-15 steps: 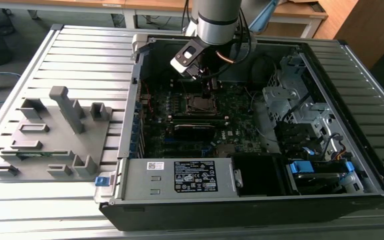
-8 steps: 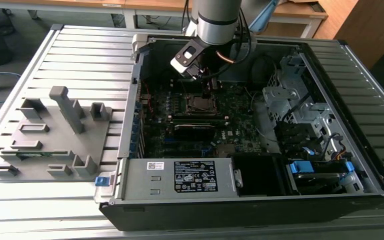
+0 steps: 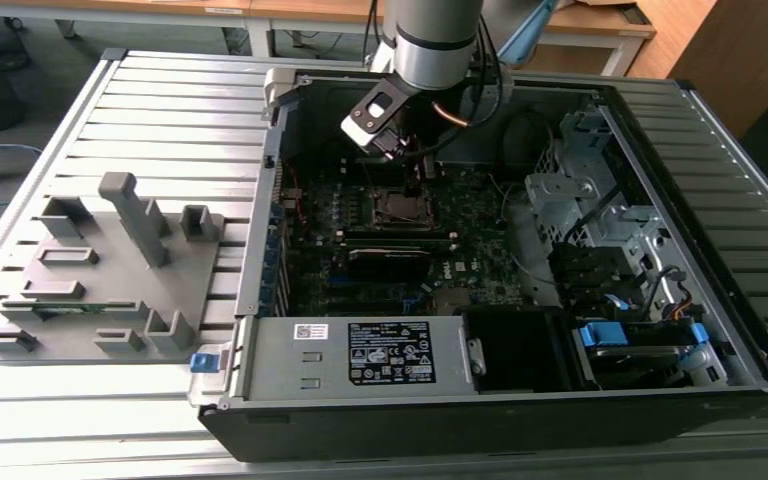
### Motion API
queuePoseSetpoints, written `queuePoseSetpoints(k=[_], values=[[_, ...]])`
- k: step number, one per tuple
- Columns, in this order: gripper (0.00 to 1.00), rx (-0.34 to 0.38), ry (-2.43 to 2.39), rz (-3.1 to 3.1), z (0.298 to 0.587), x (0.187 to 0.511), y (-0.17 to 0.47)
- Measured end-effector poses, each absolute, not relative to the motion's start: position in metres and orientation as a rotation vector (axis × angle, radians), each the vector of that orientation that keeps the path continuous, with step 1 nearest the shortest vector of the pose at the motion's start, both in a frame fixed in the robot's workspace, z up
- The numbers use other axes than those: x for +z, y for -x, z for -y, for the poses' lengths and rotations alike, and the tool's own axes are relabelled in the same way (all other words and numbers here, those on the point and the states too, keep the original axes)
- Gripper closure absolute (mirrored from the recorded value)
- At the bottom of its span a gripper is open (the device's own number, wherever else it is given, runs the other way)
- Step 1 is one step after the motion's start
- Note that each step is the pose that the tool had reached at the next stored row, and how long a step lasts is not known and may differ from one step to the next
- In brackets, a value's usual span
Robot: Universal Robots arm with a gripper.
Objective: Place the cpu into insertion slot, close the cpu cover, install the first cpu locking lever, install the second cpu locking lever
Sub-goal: 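Close the cpu cover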
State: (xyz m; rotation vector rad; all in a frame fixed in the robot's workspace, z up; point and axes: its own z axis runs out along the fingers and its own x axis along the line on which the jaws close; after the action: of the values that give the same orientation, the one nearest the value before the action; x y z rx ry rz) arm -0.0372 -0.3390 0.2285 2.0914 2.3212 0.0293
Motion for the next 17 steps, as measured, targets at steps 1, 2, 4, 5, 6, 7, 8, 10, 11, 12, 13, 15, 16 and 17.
queuePoseSetpoints(k=[1,2,4,5,6,7,8,10,11,12,13,15,16,17], values=[[0.89,0.029,-2.089,-2.323,0.3390,0.2284,0.0372],[0.89,0.029,-2.088,-2.325,0.3390,0.2285,0.0372],[0.89,0.029,-2.085,-2.327,0.3390,0.2285,0.0372],[0.89,0.029,-2.085,-2.327,0.3390,0.2285,0.0372],[0.89,0.029,-2.084,-2.328,0.3390,0.2285,0.0372],[0.89,0.029,-2.083,-2.328,0.3390,0.2285,0.0372],[0.89,0.029,-2.083,-2.329,0.3390,0.2285,0.0372],[0.89,0.029,-2.083,-2.329,0.3390,0.2285,0.0372],[0.89,0.029,-2.083,-2.329,0.3390,0.2284,0.0372],[0.89,0.029,-2.082,-2.330,0.3390,0.2285,0.0372],[0.89,0.029,-2.080,-2.331,0.3390,0.2285,0.0372],[0.89,0.029,-2.078,-2.333,0.3390,0.2285,0.0372],[0.89,0.029,-2.078,-2.333,0.3390,0.2285,0.0372],[0.89,0.029,-2.077,-2.334,0.3390,0.2284,0.0372]])
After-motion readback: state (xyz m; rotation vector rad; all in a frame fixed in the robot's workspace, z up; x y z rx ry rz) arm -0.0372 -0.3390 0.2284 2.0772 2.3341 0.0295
